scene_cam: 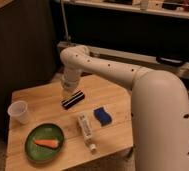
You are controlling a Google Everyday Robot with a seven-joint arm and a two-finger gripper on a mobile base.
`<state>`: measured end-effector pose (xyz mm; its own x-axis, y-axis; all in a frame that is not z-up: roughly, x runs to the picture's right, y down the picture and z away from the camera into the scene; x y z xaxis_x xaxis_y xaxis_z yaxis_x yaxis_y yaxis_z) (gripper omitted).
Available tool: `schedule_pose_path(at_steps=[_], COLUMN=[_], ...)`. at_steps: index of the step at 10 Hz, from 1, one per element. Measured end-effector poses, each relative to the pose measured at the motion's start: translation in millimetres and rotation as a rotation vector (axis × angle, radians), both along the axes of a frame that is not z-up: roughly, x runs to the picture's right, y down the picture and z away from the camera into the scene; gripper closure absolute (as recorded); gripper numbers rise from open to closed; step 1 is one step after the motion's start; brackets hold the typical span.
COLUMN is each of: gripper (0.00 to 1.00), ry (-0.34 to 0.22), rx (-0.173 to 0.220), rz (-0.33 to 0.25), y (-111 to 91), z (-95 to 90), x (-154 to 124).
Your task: Pick up the ceramic bowl
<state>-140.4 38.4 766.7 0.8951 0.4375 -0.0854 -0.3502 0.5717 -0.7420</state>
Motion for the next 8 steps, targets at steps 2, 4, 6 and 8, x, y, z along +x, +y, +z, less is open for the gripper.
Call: schedule_pose_path(at_steps=[2,4,6,8], gripper=[0.80,0.80,0.80,0.88], ry=[0.000,0.000,0.000,-0.010], rx=[0.000,0.000,0.006,0.043], rz=[0.000,0.000,0.001,0.043], y=[0.0,0.0,-2.8,-16.9], z=[0.0,0.0,-1.9,-15.6], x=[0.0,0.1,-0.1,0.3])
